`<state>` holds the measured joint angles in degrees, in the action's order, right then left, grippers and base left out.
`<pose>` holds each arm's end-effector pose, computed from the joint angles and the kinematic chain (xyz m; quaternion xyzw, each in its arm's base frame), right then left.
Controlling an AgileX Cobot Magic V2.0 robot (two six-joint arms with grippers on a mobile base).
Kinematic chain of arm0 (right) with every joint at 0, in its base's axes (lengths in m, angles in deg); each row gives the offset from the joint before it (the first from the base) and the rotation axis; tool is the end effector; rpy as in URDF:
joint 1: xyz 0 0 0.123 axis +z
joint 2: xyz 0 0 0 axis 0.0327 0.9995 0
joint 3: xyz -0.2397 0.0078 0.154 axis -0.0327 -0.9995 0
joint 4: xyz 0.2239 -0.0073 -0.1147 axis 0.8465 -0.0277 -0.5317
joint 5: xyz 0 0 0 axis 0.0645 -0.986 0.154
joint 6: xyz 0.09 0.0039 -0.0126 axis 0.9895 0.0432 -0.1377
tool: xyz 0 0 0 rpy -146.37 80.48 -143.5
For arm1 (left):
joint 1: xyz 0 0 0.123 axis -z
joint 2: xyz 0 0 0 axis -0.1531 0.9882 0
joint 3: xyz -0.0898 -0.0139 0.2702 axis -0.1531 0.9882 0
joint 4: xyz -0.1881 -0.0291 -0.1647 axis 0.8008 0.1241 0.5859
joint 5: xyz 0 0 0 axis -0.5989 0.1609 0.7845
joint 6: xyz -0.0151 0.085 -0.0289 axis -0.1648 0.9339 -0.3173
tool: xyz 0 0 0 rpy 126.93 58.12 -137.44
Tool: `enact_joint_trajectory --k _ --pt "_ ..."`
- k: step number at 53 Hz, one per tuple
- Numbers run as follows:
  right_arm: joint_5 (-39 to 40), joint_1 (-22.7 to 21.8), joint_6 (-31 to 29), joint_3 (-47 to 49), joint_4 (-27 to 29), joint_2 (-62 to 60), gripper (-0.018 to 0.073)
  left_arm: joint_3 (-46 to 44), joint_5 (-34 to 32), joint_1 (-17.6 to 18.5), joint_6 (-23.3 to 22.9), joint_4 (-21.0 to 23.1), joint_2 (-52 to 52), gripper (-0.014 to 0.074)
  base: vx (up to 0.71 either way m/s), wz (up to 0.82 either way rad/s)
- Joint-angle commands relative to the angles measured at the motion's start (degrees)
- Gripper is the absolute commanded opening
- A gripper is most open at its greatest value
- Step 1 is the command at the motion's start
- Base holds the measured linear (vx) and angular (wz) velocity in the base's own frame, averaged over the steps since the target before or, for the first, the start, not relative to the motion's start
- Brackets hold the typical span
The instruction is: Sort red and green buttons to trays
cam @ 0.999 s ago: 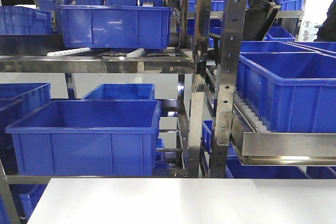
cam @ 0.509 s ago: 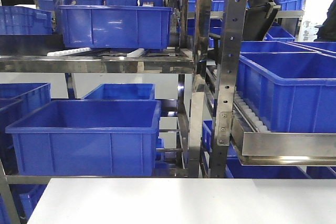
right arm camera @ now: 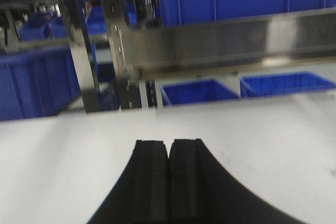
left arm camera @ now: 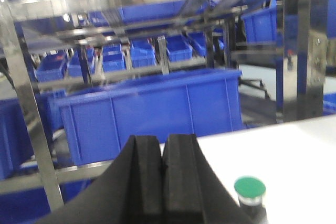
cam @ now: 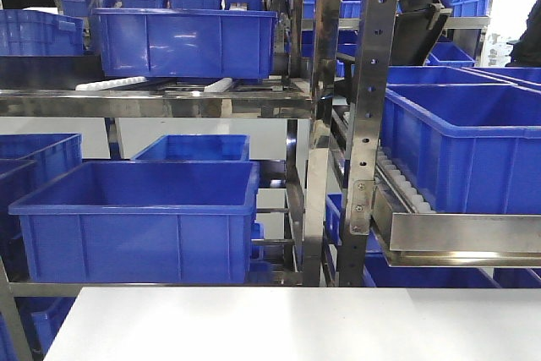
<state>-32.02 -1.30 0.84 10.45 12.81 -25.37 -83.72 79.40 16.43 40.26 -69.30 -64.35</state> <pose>0.0568 -0.0027 0.1914 0.0616 0.7274 0.0235 0.6831 0.0562 -0.0076 0.2017 0.0746 0.6850 -0.0192 0.7244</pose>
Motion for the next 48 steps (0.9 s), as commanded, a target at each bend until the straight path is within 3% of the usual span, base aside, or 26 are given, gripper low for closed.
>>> enact_joint_trajectory --k 1,9,19,24,31,37,48 --pt "13.29 -0.26 -0.68 0.15 -0.08 -0.76 -0.0013 -0.46 -10.32 0.07 -0.81 0.51 -0.73 -0.0006 0.00 0.00" --pt "18.94 -0.26 -2.39 6.79 -1.82 -0.30 -0.0013 -2.46 -18.69 0.07 -4.38 2.70 -0.68 -0.0006 0.00 0.00" --pt "14.82 -0.26 -7.45 25.34 -1.83 11.19 -0.0013 -18.96 -16.34 0.07 4.85 2.67 7.46 -0.0006 0.00 0.00" --pt "14.63 -0.26 -8.52 33.31 -1.94 20.52 -0.0013 -27.67 -13.25 0.07 6.25 3.14 17.53 -0.0006 0.00 0.00" --pt "15.31 -0.26 -9.58 40.66 -1.94 32.58 -0.0013 -35.65 -9.34 0.07 4.04 3.14 30.69 -0.0006 0.00 0.00" --pt "17.83 -0.26 -9.58 43.03 -1.74 41.33 -0.0013 -39.12 -9.71 0.07 -0.08 3.14 39.42 -0.0006 0.00 0.00" --pt "18.65 -0.26 -9.53 43.19 -1.30 49.46 -0.0007 -39.79 -12.93 0.07 -1.47 3.08 49.76 0.0001 0.00 0.00"
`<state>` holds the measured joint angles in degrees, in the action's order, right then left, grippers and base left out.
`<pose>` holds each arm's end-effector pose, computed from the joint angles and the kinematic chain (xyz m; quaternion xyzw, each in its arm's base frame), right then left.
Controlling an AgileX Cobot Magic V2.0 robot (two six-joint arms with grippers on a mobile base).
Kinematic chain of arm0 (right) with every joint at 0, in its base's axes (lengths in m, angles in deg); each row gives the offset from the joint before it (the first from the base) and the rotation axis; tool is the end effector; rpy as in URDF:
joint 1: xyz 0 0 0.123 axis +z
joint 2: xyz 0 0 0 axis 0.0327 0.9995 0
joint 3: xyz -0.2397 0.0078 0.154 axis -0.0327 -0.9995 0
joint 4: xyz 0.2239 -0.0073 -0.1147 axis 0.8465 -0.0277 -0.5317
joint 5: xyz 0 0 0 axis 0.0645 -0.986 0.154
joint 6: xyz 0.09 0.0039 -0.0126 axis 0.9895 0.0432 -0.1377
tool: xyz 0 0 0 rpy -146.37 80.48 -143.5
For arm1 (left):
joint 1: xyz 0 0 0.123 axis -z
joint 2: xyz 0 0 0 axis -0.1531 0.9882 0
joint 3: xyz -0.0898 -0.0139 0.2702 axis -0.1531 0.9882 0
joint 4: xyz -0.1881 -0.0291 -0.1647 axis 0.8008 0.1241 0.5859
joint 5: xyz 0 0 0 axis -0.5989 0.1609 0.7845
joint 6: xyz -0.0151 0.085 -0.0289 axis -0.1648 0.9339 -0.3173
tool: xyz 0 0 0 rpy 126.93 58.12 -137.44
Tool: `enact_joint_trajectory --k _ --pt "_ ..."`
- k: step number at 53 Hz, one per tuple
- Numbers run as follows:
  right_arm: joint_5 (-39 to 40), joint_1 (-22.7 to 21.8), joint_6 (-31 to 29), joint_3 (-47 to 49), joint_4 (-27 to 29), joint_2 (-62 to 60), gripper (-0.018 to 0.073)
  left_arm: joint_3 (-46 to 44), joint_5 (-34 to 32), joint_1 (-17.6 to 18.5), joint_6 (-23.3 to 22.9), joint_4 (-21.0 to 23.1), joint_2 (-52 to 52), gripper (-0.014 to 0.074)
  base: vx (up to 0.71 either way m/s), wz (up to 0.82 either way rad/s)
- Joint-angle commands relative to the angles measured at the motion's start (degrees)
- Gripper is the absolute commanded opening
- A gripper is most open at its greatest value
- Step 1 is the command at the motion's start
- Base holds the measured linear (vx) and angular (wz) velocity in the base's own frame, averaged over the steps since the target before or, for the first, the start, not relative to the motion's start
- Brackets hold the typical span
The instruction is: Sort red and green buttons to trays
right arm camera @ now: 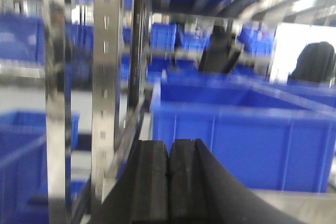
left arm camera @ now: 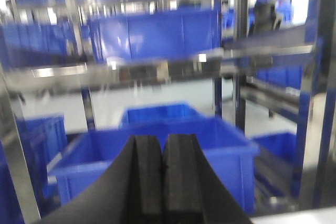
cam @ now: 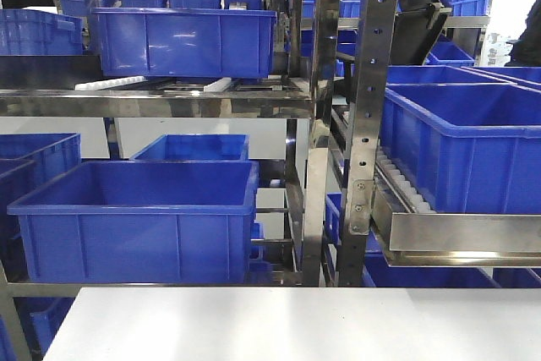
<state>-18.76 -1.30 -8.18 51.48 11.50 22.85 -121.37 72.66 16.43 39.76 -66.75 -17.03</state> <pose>0.1810 -0.0102 0.3683 -0.0015 0.6928 -0.0427 0.7198 0.1753 -0.0220 0.3513 0.0521 0.7059 -0.0312 0.7057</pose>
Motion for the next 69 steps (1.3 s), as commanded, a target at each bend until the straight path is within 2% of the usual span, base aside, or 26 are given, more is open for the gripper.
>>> enact_joint_trajectory --k 1,6,14,20,21,22,26,33,44,48,57,65,69 --pt "5.39 -0.26 -0.51 2.16 0.01 1.50 -0.0005 -2.15 -6.42 0.07 -0.97 0.53 2.83 0.0004 0.00 0.00" --pt "5.17 -0.26 -0.51 2.16 -0.12 1.87 0.0026 -2.15 -6.78 0.14 -1.02 0.53 4.19 0.0035 0.00 0.00" --pt "5.16 -0.26 -0.51 2.16 -0.19 1.87 0.0148 -2.15 -7.66 0.14 -1.07 0.57 4.41 0.0143 0.00 0.00" --pt "3.35 -0.26 -0.51 2.16 0.02 1.87 0.0321 -2.15 -7.77 0.14 -1.07 0.57 4.41 0.0269 0.00 0.00" --pt "2.90 -0.26 -0.51 2.16 0.06 1.87 0.0360 -2.15 -7.77 0.14 -1.07 0.57 4.41 0.0287 0.00 0.00" --pt "2.15 -0.26 -0.29 2.16 0.54 1.87 0.0436 -2.15 -7.77 0.14 -1.07 0.57 4.41 0.0337 0.00 0.00" --pt "1.94 -0.26 -0.35 2.16 1.26 1.87 0.0571 -2.15 -7.77 0.14 -1.07 0.57 4.41 0.0427 0.00 0.00" --pt "2.82 -0.26 -0.42 2.16 1.26 1.87 0.0697 -2.15 -7.52 0.14 -1.07 0.57 4.41 0.0503 0.00 0.00" --pt "7.97 -0.26 0.50 1.35 3.92 2.10 0.0683 -2.15 -7.40 0.14 -1.07 0.57 4.41 0.0503 0.00 0.00" --pt "14.00 -0.26 0.50 -1.88 3.23 2.35 0.0650 -2.15 -7.40 0.14 -1.07 0.57 4.41 0.0503 0.00 0.00" --pt "32.28 -0.26 3.00 -19.30 -0.67 5.13 0.0568 -2.15 -6.35 0.14 -1.07 0.57 4.41 0.0503 0.00 0.00" --pt "45.40 -0.26 4.54 -33.52 0.91 15.62 0.0529 -2.15 -5.05 0.14 -1.07 0.57 4.41 0.0503 0.00 0.00" --pt "50.51 -0.26 4.89 -37.26 2.56 22.91 0.0524 -2.15 -5.01 0.14 -1.07 0.57 4.41 0.0503 0.00 0.00"
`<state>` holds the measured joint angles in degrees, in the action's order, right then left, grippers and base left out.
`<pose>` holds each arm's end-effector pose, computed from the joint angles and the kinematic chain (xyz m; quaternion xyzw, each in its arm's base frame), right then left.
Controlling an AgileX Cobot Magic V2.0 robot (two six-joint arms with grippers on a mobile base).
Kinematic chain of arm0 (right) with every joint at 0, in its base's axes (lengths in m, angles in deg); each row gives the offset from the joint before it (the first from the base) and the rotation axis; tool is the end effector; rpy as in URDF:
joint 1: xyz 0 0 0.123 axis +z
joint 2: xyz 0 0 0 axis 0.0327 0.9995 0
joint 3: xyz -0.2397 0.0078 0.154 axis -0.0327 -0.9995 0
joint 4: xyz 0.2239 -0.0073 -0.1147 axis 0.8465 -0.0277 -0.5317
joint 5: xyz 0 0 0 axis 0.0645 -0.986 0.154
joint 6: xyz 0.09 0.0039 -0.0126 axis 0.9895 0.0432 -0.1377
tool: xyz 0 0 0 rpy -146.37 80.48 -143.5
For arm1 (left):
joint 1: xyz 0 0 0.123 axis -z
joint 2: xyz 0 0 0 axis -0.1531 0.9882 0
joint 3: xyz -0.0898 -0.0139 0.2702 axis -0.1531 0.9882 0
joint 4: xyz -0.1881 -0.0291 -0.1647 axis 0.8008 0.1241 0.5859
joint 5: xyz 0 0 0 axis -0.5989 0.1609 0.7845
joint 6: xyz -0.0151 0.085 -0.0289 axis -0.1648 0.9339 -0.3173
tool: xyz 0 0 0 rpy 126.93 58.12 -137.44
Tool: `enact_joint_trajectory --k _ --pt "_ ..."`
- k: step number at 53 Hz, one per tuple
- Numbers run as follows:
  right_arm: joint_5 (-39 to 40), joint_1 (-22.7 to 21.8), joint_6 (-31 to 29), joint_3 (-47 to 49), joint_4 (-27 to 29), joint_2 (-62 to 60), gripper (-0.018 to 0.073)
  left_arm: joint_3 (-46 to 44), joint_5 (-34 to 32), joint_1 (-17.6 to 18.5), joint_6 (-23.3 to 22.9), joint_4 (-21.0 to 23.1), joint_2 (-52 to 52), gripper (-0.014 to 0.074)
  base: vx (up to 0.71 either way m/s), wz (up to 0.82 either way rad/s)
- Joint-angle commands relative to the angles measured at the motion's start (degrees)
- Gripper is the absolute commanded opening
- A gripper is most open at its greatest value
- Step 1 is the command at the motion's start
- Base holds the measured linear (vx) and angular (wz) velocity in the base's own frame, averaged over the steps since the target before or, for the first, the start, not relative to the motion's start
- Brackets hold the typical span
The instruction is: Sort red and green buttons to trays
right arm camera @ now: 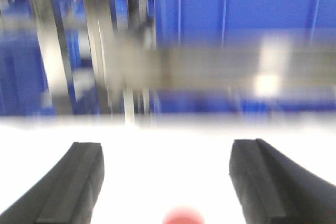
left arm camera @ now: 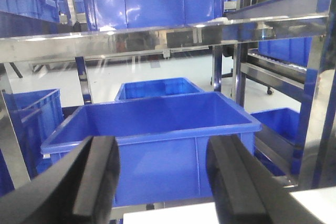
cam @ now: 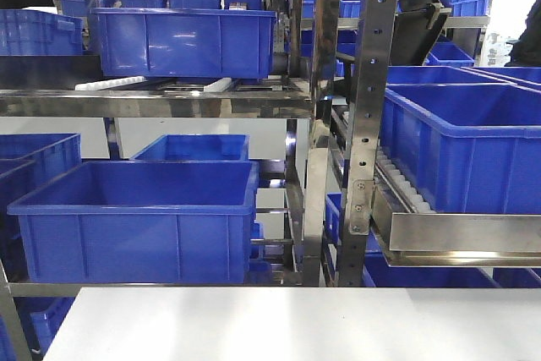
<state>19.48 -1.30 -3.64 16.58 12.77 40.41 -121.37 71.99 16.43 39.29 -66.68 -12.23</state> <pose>0.1643 -0.0117 0.1814 0.0414 0.7757 -0.0192 0.6294 0.1937 -0.0243 0.3367 0.0503 0.7311 -0.0321 0.6796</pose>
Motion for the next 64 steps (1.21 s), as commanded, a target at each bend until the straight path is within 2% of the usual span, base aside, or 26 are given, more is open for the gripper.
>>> enact_joint_trajectory --k 1,7,11,19,28,38,52,56,58,64 --pt "13.77 -0.26 0.66 -3.15 1.78 7.66 0.0524 -2.15 -4.35 0.14 -0.60 0.50 -0.39 0.0503 0.00 0.00" --pt "23.28 -0.26 2.58 -5.31 2.18 19.95 0.0524 -2.15 -4.35 0.14 -0.60 0.50 -0.39 0.0503 0.00 0.00" --pt "32.82 -0.26 5.39 -6.04 2.18 27.03 0.0524 -2.15 -4.35 0.14 -0.60 0.50 -0.39 0.0503 0.00 0.00" --pt "32.79 -0.26 6.49 -3.72 3.88 37.07 0.0524 -2.15 -4.38 0.14 -0.55 0.50 -0.39 0.0503 0.00 0.00" --pt "32.79 -0.26 1.09 1.57 0.89 43.17 0.0524 -2.15 -4.33 0.14 -0.55 0.50 -0.39 0.0503 0.00 0.00" --pt "32.79 -0.26 1.36 7.53 0.08 46.43 0.0524 -2.15 -3.94 0.14 -0.55 0.50 -0.39 0.0503 0.00 0.00" --pt "32.79 -0.26 1.41 14.83 3.68 50.67 0.0513 -2.15 -3.82 0.14 -0.55 0.50 -0.39 0.0503 0.00 0.00" --pt "32.79 -0.26 1.41 16.41 3.73 51.61 0.0454 -2.15 -3.77 0.14 -0.55 0.50 -0.39 0.0503 0.00 0.00" --pt "32.79 -0.26 1.48 16.49 3.67 51.81 0.0389 -2.15 -3.72 0.14 -0.55 0.50 -0.39 0.0503 0.00 0.00" --pt "32.79 -0.26 1.61 16.25 1.80 51.66 0.0098 -2.15 -3.72 0.14 -0.55 0.50 -0.39 0.0503 0.00 0.00"
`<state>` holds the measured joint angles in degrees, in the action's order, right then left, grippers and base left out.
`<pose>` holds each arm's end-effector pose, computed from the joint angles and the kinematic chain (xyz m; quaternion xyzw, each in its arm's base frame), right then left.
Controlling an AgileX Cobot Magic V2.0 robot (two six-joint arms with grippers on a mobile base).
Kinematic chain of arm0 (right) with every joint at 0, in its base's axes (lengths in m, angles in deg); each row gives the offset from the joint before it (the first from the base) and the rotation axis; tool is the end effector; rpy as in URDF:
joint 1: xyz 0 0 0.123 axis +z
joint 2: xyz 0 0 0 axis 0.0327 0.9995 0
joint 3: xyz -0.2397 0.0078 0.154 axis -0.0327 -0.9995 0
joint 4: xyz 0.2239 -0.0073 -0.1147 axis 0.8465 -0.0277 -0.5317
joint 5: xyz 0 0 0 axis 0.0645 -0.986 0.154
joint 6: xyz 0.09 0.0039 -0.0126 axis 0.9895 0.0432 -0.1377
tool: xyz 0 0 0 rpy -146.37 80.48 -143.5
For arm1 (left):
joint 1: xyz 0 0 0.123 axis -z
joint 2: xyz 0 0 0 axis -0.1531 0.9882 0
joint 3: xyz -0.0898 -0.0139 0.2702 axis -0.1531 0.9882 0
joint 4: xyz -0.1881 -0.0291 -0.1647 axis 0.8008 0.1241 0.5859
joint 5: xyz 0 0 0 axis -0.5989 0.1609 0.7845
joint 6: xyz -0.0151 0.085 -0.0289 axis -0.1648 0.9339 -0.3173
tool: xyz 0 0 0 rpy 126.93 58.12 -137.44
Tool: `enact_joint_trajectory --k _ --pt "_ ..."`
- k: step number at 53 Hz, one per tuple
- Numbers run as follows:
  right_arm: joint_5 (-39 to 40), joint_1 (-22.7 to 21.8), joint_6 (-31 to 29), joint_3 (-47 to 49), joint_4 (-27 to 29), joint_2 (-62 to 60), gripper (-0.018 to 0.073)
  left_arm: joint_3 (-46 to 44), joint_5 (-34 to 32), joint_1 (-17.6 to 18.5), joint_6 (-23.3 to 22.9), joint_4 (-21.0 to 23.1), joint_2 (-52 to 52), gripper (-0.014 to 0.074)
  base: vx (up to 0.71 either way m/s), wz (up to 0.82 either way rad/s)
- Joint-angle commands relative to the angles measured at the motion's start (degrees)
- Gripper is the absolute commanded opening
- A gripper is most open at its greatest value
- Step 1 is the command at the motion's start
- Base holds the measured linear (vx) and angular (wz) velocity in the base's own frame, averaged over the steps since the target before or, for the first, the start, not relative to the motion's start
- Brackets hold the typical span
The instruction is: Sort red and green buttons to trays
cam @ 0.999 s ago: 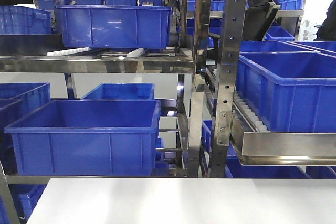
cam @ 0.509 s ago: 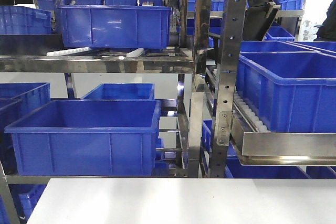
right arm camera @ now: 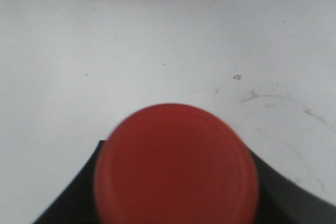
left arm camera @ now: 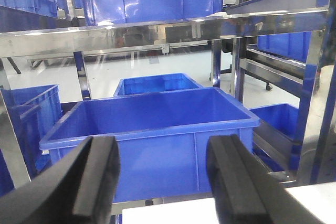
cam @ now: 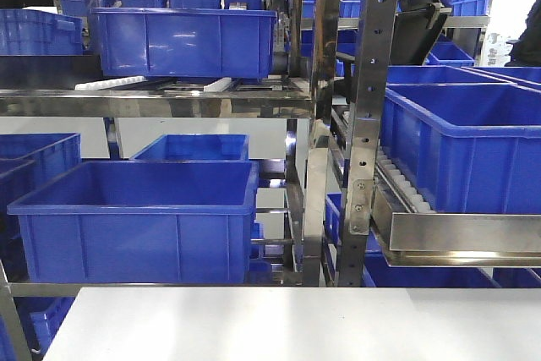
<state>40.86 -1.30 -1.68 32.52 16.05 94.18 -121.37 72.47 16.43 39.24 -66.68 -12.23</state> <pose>0.2552 -0.0222 0.0561 0.0784 0.8552 -0.0330 0.5113 0.1937 -0.0244 0.3360 0.0506 0.7339 -0.0328 0.6765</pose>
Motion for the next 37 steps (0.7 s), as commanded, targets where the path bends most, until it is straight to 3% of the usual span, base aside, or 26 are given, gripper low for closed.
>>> enact_joint_trajectory --k 1,3,13,24,32,37 --pt "11.41 -0.26 -0.29 0.25 -2.12 -2.16 0.0037 -2.15 -4.19 0.14 -0.50 0.50 -0.39 0.0503 0.00 0.00" --pt "11.41 -0.26 0.26 0.25 -3.34 -2.16 -0.0017 -2.15 -4.20 0.14 -0.61 0.50 -0.39 0.0503 0.00 0.00" --pt "11.36 -0.26 2.91 0.25 -12.16 -2.16 -0.0014 -2.09 -2.76 0.14 -3.26 0.45 -0.38 0.0503 0.00 0.00" --pt "11.36 -0.26 2.91 0.25 -13.75 -2.16 -0.0013 -0.38 3.83 0.21 -2.96 -0.14 3.57 0.0503 0.00 0.00" --pt "11.31 -0.26 2.91 0.25 -13.61 -2.11 -0.0011 6.33 0.99 1.63 -1.57 -0.09 9.59 0.0503 0.00 0.00" --pt "11.17 -0.26 2.91 0.25 -13.35 -1.96 -0.0010 11.31 -4.69 4.01 -1.36 -0.16 15.02 0.0503 0.00 0.00"
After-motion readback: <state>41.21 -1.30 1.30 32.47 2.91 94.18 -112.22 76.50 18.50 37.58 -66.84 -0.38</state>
